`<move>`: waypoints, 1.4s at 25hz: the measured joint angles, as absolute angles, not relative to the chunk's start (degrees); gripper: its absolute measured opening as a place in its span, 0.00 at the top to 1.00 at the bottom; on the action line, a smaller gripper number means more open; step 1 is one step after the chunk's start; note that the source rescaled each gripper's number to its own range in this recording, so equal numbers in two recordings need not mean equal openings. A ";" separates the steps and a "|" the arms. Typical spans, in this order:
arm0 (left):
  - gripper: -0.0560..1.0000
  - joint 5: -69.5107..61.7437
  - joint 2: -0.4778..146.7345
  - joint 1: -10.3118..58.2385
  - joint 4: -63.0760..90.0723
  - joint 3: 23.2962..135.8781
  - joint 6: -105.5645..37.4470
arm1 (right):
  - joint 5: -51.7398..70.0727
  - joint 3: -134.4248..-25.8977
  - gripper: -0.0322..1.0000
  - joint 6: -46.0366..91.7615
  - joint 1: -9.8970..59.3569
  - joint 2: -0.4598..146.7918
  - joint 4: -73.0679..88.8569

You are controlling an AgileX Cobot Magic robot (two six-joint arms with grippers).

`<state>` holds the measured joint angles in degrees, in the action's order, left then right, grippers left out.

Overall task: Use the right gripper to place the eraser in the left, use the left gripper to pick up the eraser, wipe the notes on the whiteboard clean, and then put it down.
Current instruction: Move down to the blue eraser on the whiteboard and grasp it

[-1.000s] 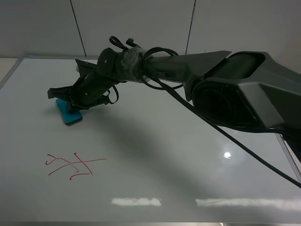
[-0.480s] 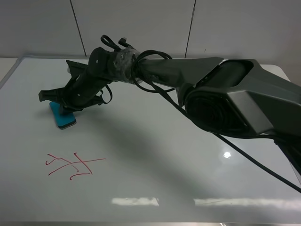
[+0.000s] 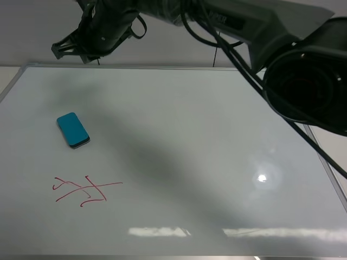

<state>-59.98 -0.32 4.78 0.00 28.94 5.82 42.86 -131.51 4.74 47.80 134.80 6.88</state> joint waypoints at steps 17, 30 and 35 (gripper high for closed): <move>0.00 -59.98 -0.32 4.78 0.00 28.94 5.82 | 51.66 -131.51 0.97 0.79 44.40 126.87 -20.72; 0.00 -59.98 -0.32 4.78 0.00 28.94 5.82 | 64.91 -131.51 0.97 0.79 32.83 120.51 -35.13; 0.00 -59.98 -0.32 4.78 0.00 28.94 5.82 | 68.07 -131.51 0.97 0.00 28.05 118.53 -34.87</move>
